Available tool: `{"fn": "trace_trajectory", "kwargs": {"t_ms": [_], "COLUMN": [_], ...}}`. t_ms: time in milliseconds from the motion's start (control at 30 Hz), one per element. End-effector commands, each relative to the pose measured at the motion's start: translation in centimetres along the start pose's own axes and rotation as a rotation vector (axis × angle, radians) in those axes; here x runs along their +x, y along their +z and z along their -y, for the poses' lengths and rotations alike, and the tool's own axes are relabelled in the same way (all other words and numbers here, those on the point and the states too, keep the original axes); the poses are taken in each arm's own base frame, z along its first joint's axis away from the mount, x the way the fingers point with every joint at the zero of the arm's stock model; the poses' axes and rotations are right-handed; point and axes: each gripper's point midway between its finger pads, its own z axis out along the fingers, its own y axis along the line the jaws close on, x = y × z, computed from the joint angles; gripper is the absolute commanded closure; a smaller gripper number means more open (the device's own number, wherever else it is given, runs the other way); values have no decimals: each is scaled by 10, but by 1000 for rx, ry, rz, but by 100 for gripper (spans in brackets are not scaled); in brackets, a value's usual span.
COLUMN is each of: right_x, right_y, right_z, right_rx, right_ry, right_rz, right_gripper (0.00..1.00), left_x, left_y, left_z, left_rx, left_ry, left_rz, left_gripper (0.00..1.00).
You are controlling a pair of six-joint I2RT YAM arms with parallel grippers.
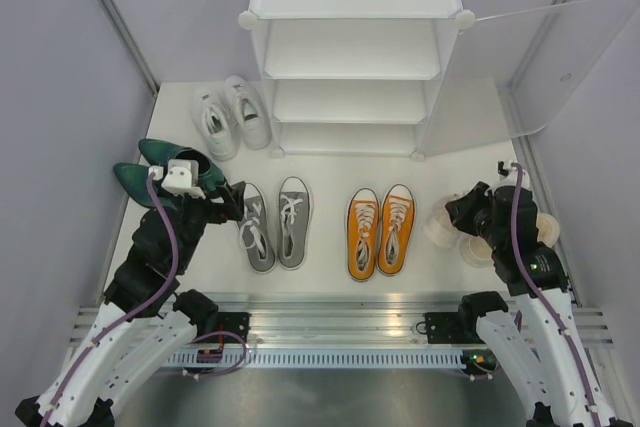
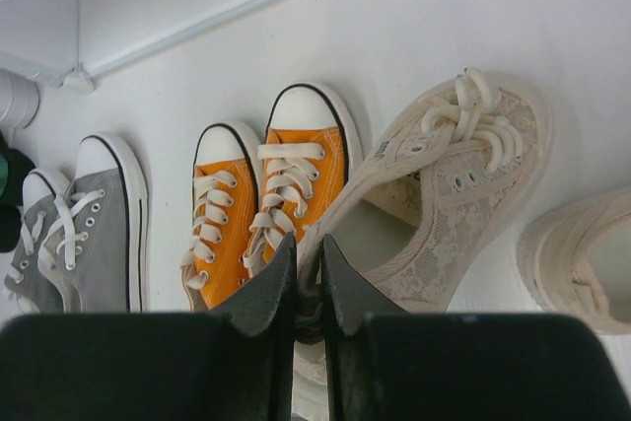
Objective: Place and organize the shoes in the shoe cabinet
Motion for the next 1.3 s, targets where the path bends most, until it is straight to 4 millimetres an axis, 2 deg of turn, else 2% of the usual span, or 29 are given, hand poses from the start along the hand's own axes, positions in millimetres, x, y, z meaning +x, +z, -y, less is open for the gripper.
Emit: {"fn": "trace_trajectory", "kwargs": {"t_ms": [0,67,100,200,267,300,367,400,567,667,767,900,1133,1267], "right_x": [11,20,26,27,34,40,46,50,53,53,54,54,66,84], "right_y": [-6,-5,0,1,7,10,15,17,20,22,22,23,28,39], "right_z": [-21,-16,-7,-1,6,7,11,13,20,26,31,41,54,51], "right_rx": [-146,-143,-106,-58,-14,-14,9,18,67,101,139,216,351,366], "right_ry": [-43,-30,-24,15,31,41,51,57,81,90,97,112,117,89], "right_rz": [-34,-48,-52,-56,-96,-117,-145,-157,-165,-162,-168,-160,-165,-184], "right_gripper": [99,99,99,99,97,87,77,60,56,45,27,14,8,7], "left_x": [-8,-8,-8,-8,-8,-7,-6,-5,-4,-3,-2,-2,1,2], "left_y": [1,1,0,1,0,1,1,1,3,3,3,4,5,5], "left_z": [6,8,8,9,9,9,11,11,15,16,17,20,23,25], "left_rx": [34,41,43,47,49,50,57,60,77,86,90,101,116,127], "left_ry": [19,22,21,22,23,24,25,26,30,32,33,36,39,40], "left_rz": [29,26,27,25,26,23,19,17,9,6,1,-4,-17,-21], "left_gripper": [0,0,0,0,0,0,0,0,1,0,0,0,0,0]}}
